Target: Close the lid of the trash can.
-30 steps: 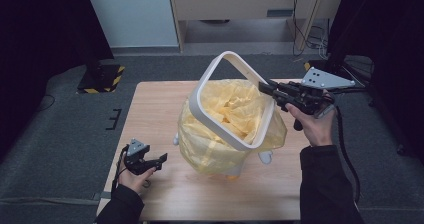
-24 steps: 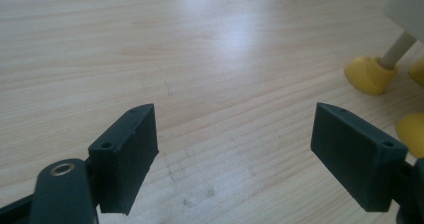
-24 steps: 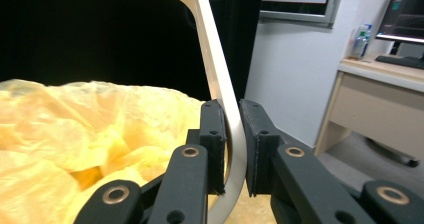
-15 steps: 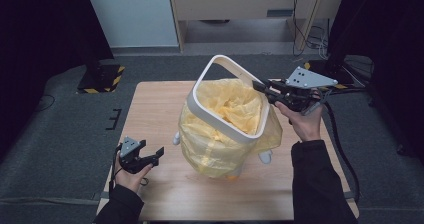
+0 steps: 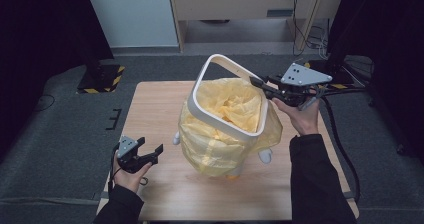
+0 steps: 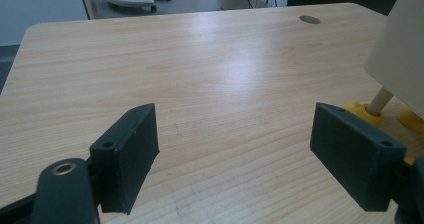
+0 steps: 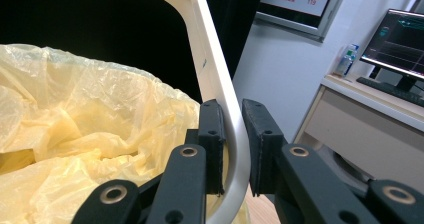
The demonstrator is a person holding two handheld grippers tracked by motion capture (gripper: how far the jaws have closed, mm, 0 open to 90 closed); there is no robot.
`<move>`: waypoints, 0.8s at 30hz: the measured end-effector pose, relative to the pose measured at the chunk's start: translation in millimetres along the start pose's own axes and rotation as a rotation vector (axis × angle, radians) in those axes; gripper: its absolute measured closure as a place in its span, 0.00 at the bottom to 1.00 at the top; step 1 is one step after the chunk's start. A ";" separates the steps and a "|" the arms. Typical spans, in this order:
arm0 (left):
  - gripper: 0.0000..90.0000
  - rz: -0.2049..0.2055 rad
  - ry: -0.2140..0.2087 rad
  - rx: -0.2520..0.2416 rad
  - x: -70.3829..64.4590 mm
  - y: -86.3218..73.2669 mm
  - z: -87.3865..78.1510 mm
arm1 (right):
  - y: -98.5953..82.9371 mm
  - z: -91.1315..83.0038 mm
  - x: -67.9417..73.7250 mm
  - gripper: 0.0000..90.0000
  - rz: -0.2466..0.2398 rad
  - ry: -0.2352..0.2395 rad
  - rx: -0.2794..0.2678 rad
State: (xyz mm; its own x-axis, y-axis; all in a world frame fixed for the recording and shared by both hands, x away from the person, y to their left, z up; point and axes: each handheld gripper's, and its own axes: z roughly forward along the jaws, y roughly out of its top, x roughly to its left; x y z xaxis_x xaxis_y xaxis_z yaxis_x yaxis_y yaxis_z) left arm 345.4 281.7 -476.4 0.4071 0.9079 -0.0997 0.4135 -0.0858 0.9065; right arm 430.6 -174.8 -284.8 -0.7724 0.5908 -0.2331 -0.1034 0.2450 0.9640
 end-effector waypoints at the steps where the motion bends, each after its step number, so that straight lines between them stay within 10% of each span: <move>1: 0.21 0.000 -0.001 -0.001 -0.1 0.1 -0.1 | -0.1 1.0 -1.2 0.88 -0.002 0.005 0.003; 10: 0.21 -0.005 -0.003 -0.022 -0.6 2.7 -1.8 | -4.8 9.6 -1.5 0.88 0.005 0.044 0.025; 24: 0.22 -0.059 -0.053 -0.245 -8.9 54.3 -34.6 | -6.4 9.5 2.0 0.86 0.047 0.029 0.028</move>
State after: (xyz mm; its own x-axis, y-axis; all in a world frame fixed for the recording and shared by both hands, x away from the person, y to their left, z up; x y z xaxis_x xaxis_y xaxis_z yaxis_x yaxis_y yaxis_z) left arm 336.1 283.2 -412.2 0.4326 0.8852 -0.1710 0.2305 0.0748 0.9702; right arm 435.7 -167.9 -292.6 -0.7937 0.5801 -0.1831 -0.0491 0.2390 0.9698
